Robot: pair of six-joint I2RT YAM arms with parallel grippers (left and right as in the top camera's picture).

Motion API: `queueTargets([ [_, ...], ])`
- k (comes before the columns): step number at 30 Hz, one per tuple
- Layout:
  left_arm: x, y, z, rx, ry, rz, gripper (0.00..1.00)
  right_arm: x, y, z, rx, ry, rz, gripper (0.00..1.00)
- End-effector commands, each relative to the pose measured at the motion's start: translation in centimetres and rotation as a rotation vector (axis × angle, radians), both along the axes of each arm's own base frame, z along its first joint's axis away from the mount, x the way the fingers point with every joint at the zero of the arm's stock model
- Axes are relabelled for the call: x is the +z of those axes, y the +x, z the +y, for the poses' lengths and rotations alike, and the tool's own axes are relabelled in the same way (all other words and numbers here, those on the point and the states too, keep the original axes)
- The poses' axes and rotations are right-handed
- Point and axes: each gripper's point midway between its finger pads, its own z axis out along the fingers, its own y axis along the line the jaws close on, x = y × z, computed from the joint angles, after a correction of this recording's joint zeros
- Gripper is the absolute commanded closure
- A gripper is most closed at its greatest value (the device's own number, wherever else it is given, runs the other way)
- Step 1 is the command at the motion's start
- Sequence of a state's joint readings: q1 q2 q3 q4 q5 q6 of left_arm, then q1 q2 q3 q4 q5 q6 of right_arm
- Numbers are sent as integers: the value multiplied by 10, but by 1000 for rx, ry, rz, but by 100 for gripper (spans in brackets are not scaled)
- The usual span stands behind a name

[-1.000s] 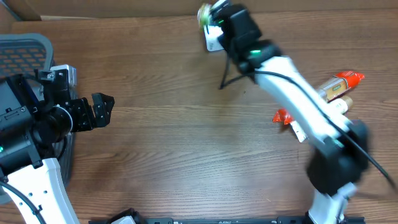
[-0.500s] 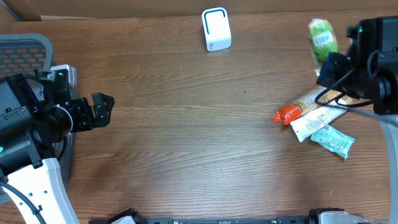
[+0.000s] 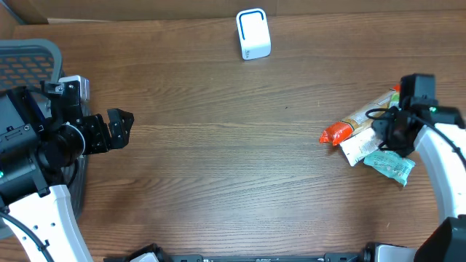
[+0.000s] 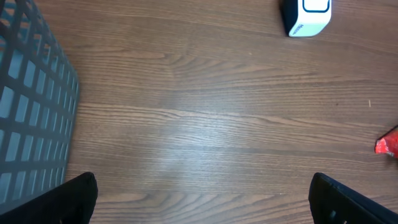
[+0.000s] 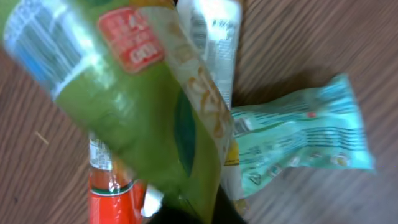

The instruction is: Scan the item barcode

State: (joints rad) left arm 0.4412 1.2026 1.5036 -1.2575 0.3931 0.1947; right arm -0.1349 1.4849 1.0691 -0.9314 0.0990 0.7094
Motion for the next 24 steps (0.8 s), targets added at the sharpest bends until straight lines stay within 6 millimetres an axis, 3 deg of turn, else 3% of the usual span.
queueTargets([
  [1,1,1,-1,-22,4,-10,0,2,4,9,-13,46,-40,57],
  [3,2,1,-1,-22,4,-11,0,4,4,14,11,67,-41,44],
  [7,1,1,-1,-22,4,-10,1,25,5,20,28,94,-75,39],
  [10,1,1,-1,-22,4,-10,0,57,6,25,86,99,-134,37],
  [11,1,1,-1,-22,4,-10,0,86,2,31,131,110,-181,34],
  [16,1,1,-1,-22,4,-10,1,155,-21,54,290,148,-306,20],
  [19,1,1,-1,-22,4,-10,0,186,-40,58,306,134,-368,10],
  [20,1,1,-1,-22,4,-10,1,194,-45,58,308,128,-392,0],
  [21,1,1,-1,-22,4,-10,1,207,-53,59,313,113,-443,0],
  [24,1,1,-1,-22,4,-10,0,219,-64,61,318,98,-497,0],
])
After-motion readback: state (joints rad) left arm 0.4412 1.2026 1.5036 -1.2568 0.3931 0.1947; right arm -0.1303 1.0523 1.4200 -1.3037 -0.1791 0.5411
